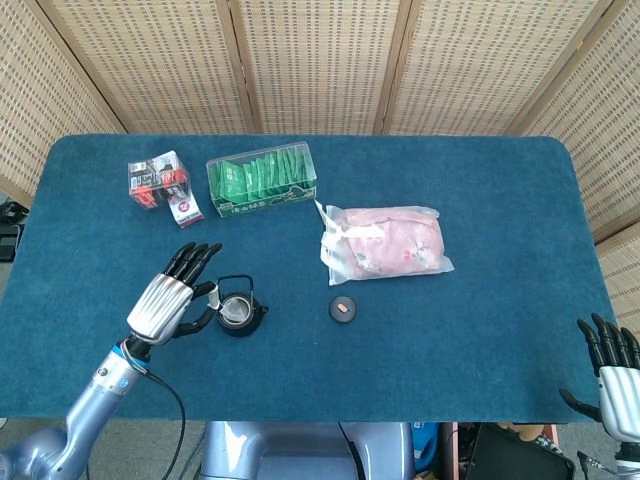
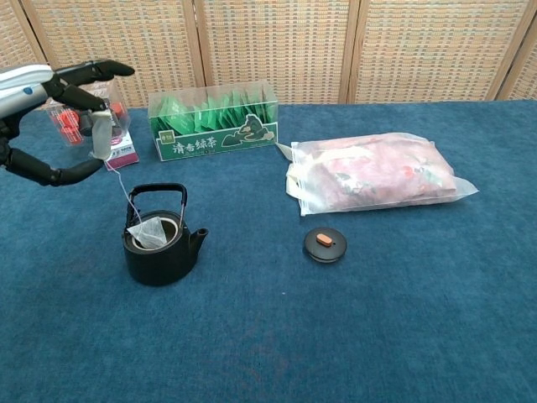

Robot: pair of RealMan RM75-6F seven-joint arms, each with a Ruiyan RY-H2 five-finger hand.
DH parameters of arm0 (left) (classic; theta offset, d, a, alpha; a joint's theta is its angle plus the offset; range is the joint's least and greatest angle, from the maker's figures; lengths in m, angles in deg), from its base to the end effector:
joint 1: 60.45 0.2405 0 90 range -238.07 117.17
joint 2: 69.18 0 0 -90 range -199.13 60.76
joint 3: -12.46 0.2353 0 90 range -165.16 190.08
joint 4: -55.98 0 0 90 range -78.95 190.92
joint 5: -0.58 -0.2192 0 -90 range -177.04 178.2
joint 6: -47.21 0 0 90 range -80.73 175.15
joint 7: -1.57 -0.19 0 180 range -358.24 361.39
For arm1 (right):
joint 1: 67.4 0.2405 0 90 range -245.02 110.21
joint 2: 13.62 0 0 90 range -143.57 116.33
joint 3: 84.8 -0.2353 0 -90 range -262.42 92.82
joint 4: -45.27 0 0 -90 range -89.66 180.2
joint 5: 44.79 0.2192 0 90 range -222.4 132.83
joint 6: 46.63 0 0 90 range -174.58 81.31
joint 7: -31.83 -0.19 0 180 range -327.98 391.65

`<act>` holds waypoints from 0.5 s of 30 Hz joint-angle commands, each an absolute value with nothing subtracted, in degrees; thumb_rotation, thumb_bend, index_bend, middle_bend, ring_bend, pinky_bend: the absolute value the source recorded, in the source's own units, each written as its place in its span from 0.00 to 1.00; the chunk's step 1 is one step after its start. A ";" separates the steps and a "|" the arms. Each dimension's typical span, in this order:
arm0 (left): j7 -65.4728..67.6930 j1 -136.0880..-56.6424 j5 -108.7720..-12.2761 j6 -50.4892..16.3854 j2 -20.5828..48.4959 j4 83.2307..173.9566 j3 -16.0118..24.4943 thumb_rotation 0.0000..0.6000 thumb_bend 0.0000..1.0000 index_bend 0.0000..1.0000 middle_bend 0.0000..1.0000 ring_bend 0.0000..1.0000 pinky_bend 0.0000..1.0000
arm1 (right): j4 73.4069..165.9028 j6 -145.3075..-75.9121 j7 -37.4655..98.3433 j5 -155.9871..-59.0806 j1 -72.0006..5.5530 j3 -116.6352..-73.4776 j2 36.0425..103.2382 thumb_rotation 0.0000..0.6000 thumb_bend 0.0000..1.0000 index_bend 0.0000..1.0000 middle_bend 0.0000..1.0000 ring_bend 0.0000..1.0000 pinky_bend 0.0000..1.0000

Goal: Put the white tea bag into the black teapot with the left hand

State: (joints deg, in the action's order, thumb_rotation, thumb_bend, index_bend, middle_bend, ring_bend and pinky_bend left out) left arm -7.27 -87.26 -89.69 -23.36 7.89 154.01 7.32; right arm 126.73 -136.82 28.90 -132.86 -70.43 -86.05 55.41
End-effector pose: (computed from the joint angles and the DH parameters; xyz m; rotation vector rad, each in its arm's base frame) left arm -0.1302 0.2938 0.0284 -1.8289 -0.8435 -1.2196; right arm -0.3413 -0.1767 0.1416 1.3201 -0.8842 0.8179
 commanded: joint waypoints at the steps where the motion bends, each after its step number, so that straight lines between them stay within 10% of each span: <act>1: -7.40 -86.88 -90.19 -23.09 7.47 153.98 8.44 1.00 0.42 0.61 0.03 0.00 0.00 | 126.76 -136.83 28.93 -132.91 -70.43 -86.04 55.40 1.00 0.10 0.03 0.06 0.00 0.00; 15: -14.52 -82.22 -92.17 -27.06 8.12 150.90 13.53 1.00 0.42 0.61 0.03 0.00 0.00 | 126.94 -137.10 29.01 -132.98 -70.66 -85.99 55.34 1.00 0.10 0.03 0.06 0.00 0.00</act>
State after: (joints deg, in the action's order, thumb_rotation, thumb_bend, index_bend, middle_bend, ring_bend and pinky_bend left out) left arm -13.37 -83.11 -91.97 -26.38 7.60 151.77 12.76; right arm 126.94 -137.10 29.01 -132.99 -70.66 -85.99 55.34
